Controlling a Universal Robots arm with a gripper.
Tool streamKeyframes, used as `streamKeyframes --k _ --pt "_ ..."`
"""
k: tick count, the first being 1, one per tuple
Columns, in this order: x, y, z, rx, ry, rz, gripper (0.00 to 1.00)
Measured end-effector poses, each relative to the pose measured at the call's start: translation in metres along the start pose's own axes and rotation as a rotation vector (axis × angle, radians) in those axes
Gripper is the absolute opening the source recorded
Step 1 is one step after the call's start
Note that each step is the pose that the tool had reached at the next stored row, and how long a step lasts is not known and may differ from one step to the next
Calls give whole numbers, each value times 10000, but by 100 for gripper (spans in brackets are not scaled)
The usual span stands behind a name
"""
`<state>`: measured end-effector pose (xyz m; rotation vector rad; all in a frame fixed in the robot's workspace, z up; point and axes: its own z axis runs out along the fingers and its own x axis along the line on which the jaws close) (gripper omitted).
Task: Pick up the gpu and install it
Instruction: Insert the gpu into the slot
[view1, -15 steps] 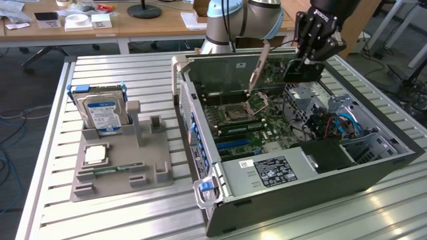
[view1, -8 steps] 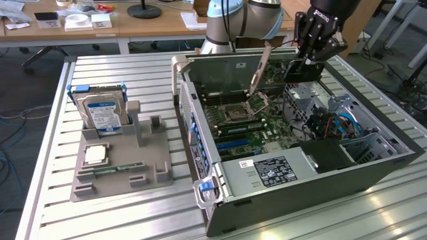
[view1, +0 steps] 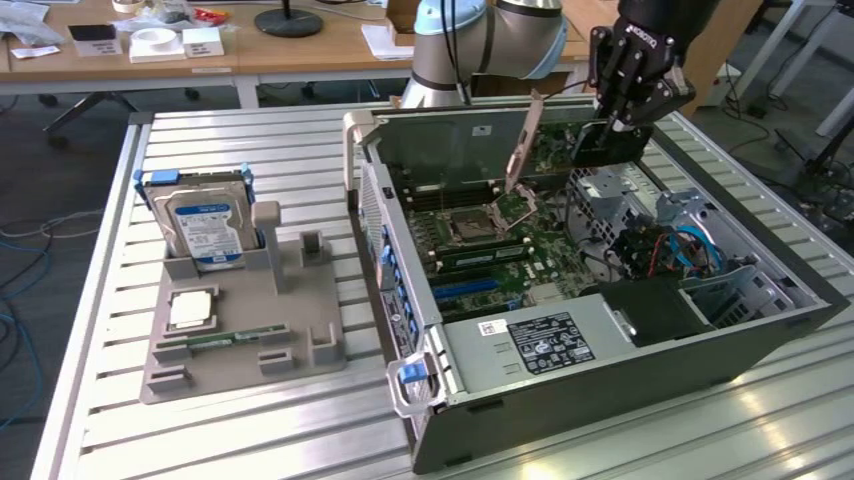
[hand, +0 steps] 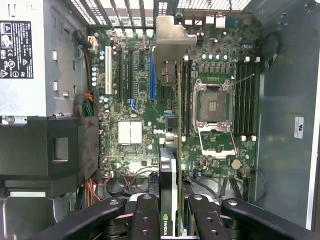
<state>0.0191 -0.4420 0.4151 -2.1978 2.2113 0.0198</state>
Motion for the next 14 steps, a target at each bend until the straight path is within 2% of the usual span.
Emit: streamKeyframes --k 14 --pt "1 14 33 2 -8 0 27"
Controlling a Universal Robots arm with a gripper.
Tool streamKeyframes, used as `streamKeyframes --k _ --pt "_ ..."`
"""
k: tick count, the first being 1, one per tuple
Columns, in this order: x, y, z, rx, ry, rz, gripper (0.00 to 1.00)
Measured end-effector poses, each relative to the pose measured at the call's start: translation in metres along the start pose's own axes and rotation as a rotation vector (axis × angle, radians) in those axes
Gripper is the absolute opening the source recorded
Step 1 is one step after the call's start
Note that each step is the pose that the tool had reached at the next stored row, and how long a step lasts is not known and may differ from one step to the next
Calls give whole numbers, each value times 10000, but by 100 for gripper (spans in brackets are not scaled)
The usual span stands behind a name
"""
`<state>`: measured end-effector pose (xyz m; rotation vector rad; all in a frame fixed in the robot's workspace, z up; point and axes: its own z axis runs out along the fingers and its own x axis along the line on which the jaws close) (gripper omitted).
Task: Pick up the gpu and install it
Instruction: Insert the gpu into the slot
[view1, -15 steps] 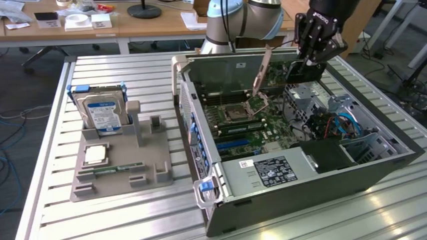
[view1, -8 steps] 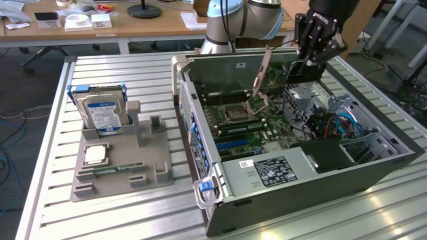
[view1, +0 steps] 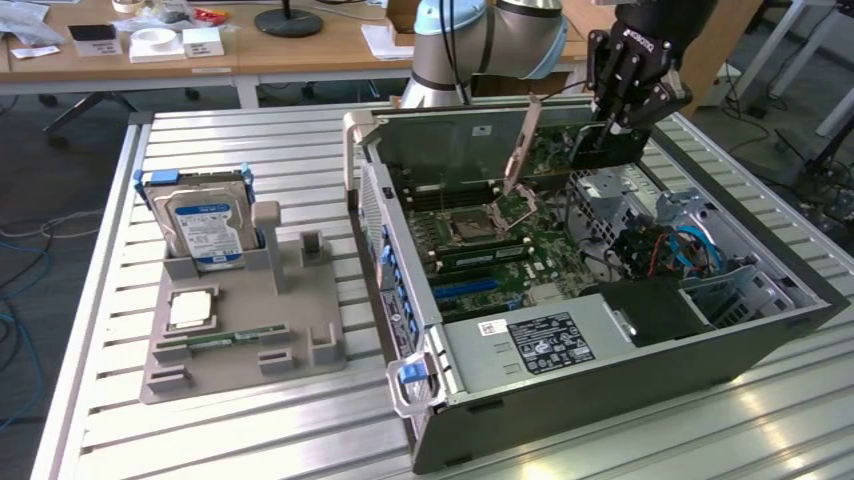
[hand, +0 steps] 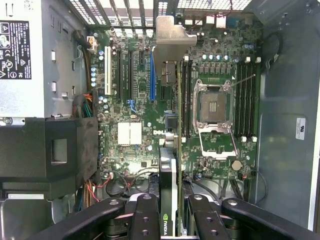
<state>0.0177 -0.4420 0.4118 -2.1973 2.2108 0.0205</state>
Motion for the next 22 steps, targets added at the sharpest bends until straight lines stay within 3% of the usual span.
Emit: streamKeyframes --k 22 --pt "3 7 129 0 0 0 27"
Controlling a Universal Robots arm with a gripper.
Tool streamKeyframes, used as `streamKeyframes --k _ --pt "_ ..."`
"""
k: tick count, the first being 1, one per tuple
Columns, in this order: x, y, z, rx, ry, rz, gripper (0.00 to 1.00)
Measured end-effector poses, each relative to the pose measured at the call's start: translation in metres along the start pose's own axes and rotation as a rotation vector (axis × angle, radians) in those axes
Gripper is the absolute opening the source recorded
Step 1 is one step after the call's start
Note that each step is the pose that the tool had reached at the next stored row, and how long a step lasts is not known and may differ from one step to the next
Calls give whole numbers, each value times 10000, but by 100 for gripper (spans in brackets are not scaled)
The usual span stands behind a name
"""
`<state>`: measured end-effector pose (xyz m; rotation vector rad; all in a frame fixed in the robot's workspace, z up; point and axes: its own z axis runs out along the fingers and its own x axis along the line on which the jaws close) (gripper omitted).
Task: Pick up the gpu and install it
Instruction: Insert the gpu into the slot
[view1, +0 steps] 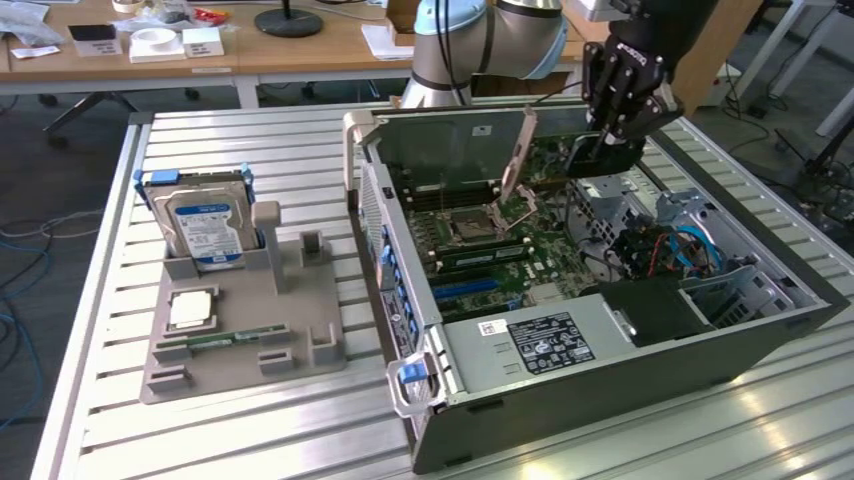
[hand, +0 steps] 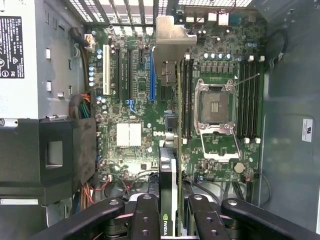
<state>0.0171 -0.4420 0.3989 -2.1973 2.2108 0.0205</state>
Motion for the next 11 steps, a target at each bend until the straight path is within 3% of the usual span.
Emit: streamKeyframes --k 11 --pt "1 0 24 0 -1 0 27"
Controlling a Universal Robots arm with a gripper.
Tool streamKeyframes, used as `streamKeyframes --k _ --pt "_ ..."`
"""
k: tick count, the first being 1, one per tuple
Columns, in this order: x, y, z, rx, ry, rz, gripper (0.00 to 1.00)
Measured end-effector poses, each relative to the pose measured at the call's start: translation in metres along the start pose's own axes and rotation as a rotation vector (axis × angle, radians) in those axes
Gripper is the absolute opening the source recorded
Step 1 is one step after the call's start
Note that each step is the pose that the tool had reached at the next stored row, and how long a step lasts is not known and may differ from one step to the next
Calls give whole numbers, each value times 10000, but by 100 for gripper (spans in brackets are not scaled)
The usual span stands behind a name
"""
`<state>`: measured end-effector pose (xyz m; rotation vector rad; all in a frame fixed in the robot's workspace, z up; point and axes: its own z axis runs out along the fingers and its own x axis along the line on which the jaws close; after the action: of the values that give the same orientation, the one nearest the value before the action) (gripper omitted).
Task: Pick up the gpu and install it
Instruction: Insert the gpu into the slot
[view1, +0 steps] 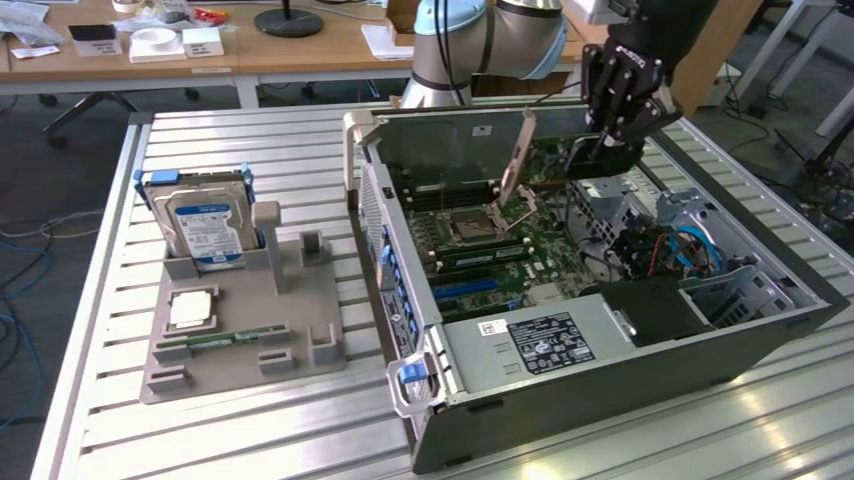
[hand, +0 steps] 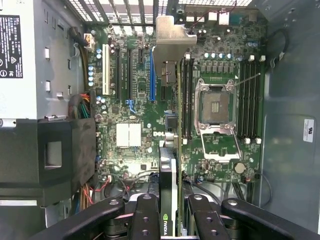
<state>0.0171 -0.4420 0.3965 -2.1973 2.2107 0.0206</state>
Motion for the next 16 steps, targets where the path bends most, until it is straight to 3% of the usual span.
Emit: streamKeyframes --k 16 --pt "3 6 123 0 -5 1 27"
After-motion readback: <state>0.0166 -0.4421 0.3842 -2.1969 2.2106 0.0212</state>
